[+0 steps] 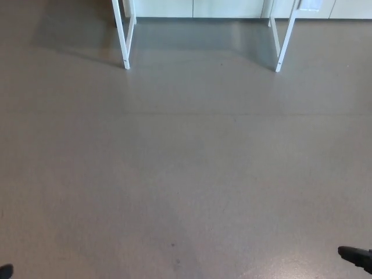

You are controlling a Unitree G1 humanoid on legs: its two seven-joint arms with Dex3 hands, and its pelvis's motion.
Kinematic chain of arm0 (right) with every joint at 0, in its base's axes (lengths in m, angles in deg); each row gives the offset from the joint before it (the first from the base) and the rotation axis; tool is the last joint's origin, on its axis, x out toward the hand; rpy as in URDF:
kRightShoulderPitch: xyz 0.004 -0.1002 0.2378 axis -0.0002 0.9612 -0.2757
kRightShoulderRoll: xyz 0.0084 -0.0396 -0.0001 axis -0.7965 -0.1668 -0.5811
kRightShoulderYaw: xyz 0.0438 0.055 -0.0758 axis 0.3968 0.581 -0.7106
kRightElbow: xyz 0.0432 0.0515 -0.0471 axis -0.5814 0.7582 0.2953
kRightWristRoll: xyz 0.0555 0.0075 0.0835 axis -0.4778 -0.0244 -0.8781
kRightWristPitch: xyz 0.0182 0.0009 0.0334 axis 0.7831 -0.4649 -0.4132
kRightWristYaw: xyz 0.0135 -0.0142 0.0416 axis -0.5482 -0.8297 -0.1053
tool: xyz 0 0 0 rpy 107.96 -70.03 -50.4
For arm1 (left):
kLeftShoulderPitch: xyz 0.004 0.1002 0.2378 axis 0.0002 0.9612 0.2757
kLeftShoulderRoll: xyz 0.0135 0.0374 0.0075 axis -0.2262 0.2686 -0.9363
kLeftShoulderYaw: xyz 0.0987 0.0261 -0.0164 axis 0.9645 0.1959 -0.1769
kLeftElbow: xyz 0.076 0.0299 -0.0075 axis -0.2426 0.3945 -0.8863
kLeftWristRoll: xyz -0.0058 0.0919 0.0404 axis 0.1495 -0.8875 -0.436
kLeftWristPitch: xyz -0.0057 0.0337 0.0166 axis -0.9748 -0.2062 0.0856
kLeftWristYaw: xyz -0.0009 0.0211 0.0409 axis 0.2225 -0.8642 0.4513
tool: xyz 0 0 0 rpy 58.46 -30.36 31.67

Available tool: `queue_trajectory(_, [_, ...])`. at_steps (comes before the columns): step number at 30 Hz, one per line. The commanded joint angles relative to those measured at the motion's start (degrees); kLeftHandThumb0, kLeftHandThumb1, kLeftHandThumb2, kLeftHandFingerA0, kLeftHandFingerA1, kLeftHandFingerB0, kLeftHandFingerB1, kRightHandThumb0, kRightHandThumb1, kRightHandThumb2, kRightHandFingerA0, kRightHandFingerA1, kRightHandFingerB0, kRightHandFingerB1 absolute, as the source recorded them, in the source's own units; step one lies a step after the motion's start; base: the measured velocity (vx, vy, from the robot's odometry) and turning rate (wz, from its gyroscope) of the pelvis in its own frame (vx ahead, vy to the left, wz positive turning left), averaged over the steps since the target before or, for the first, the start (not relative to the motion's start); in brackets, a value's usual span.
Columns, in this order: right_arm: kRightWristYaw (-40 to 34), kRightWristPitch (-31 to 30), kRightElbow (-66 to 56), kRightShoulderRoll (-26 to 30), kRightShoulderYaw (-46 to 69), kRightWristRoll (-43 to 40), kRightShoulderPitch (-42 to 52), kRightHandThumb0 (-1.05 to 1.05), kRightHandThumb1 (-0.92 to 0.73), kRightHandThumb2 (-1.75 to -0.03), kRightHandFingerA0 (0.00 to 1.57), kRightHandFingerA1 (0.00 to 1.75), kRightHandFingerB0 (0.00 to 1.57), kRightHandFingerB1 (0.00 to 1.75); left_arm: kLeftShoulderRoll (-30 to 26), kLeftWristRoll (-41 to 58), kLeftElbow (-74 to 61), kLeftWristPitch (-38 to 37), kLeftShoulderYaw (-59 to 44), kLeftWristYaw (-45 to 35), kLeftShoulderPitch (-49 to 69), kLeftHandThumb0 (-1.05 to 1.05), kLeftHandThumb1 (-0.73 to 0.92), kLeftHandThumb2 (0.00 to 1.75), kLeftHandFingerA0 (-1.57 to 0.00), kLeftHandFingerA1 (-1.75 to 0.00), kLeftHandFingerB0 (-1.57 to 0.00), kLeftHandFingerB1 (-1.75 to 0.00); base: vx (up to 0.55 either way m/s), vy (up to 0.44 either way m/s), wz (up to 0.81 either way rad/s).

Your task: The robot walks towards a desk on which a shovel is kept on the left hand side and a container is kept on the right hand side. The robot picks up the shovel using its left hand and places it in the container.

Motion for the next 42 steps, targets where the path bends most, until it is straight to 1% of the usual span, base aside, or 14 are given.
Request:
queue_trajectory(1, [3.2, 1.6, -2.1, 0.0, 1.3, -3.8, 2.8, 0.11, -0.42, -0.52, 0.62, 0.60, 0.47, 0.52, 0.6, 6.0, -1.4, -1.4, -2.3, -5.7, 2.7, -0.06, 0.67, 0.60, -0.40, -0.35, -0.37, -0.33, 0.00, 0.000, 0.00])
queue_trajectory(5, [3.5, 2.2, -2.3, -0.1, 1.0, -3.6, 4.5, 0.08, -0.41, -0.51, 0.66, 0.61, 0.47, 0.52, 0.7, 5.6, -0.8, -2.9, -2.3, -6.6, 4.3, -0.06, 0.69, 0.61, -0.41, -0.36, -0.38, -0.34, 0.00, 0.000, 0.00])
queue_trajectory(8, [4.5, 3.2, -2.6, 0.1, 0.7, -3.6, 7.7, 0.10, -0.41, -0.52, 0.62, 0.61, 0.46, 0.53, 0.9, 5.1, -0.2, -4.4, -2.0, -7.5, 7.2, -0.07, 0.69, 0.61, -0.39, -0.36, -0.37, -0.33, 0.00, 0.000, 0.00])
queue_trajectory(9, [4.7, 3.9, -2.4, 0.5, 0.4, -3.1, 8.4, 0.09, -0.42, -0.52, 0.61, 0.60, 0.45, 0.52, 1.2, 5.6, 0.0, -4.3, -2.1, -8.1, 7.9, -0.07, 0.67, 0.60, -0.38, -0.36, -0.36, -0.33, 0.00, 0.000, 0.00])
queue_trajectory(11, [4.9, 4.6, -1.9, 0.7, 0.4, -3.0, 9.0, 0.07, -0.41, -0.51, 0.63, 0.62, 0.46, 0.53, 1.3, 2.8, -0.7, -7.7, -0.7, -6.4, 10.1, -0.11, 0.61, 0.59, -0.41, -0.36, -0.38, -0.34, 0.00, 0.000, 0.00])
queue_trajectory(14, [5.4, 4.8, -1.7, 0.8, 0.5, -3.4, 9.3, 0.05, -0.41, -0.51, 0.61, 0.62, 0.44, 0.53, 1.4, 2.5, -0.7, -9.8, 0.0, -6.3, 11.3, -0.10, 0.57, 0.57, -0.44, -0.36, -0.39, -0.34, 0.00, 0.000, 0.00])
queue_trajectory(18, [4.8, 3.9, -2.9, 1.1, 0.6, -3.0, 10.4, 0.07, -0.44, -0.50, 0.63, 0.61, 0.45, 0.52, 1.8, 2.0, -0.6, -11.3, 1.3, -6.0, 12.0, -0.08, 0.58, 0.57, -0.42, -0.36, -0.39, -0.34, 0.00, 0.000, 0.00])
queue_trajectory(20, [4.3, 5.3, -2.4, 1.7, 0.6, -2.1, 11.1, 0.05, -0.44, -0.50, 0.68, 0.60, 0.48, 0.52, 2.0, 1.5, -0.2, -12.7, 2.1, -6.2, 12.7, -0.11, 0.58, 0.58, -0.39, -0.36, -0.36, -0.34, 0.00, 0.000, 0.00])
queue_trajectory(22, [3.6, 5.5, -2.4, 1.6, 0.7, -2.0, 11.1, 0.05, -0.43, -0.50, 0.68, 0.61, 0.49, 0.54, 1.5, 0.3, 2.0, -14.6, 2.8, -5.5, 12.0, -0.10, 0.58, 0.57, -0.41, -0.36, -0.36, -0.33, 0.00, 0.000, 0.00])
queue_trajectory(25, [2.7, 5.4, -2.4, 1.7, 1.2, -1.7, 11.7, 0.06, -0.43, -0.50, 0.65, 0.61, 0.49, 0.54, 0.6, -0.8, 7.2, -16.2, 3.6, -4.5, 9.4, -0.11, 0.57, 0.57, -0.40, -0.35, -0.39, -0.33, 0.00, 0.000, 0.00])
queue_trajectory(29, [1.7, 4.8, -0.6, 1.8, 1.8, -1.9, 10.5, 0.06, -0.43, -0.50, 0.67, 0.62, 0.50, 0.55, -0.1, -0.2, 11.0, -16.2, 3.0, -2.8, 6.0, -0.10, 0.55, 0.57, -0.40, -0.35, -0.38, -0.33, 0.00, 0.000, 0.00])
queue_trajectory(33, [2.2, 4.9, 0.9, 2.5, 2.4, -2.3, 9.7, 0.05, -0.45, -0.51, 0.64, 0.62, 0.46, 0.54, -0.3, -0.3, 15.3, -19.0, 3.0, -3.2, 4.3, -0.13, 0.56, 0.57, -0.41, -0.35, -0.37, -0.33, 0.04, -0.008, 0.00])
queue_trajectory(39, [2.2, 4.7, 3.2, 2.9, 3.1, -2.7, 8.7, 0.04, -0.46, -0.51, 0.63, 0.60, 0.45, 0.52, 0.2, 0.2, 14.8, -20.5, 2.7, -3.3, 5.3, -0.12, 0.55, 0.57, -0.42, -0.35, -0.39, -0.33, 0.02, 0.010, 0.05])
queue_trajectory(42, [1.6, 5.1, 4.0, 3.1, 2.5, -1.9, 8.1, 0.04, -0.45, -0.51, 0.63, 0.60, 0.47, 0.53, -0.7, -0.1, 18.5, -22.6, 2.9, -3.8, 3.8, -0.12, 0.56, 0.57, -0.40, -0.35, -0.38, -0.33, 0.04, 0.151, -0.07])
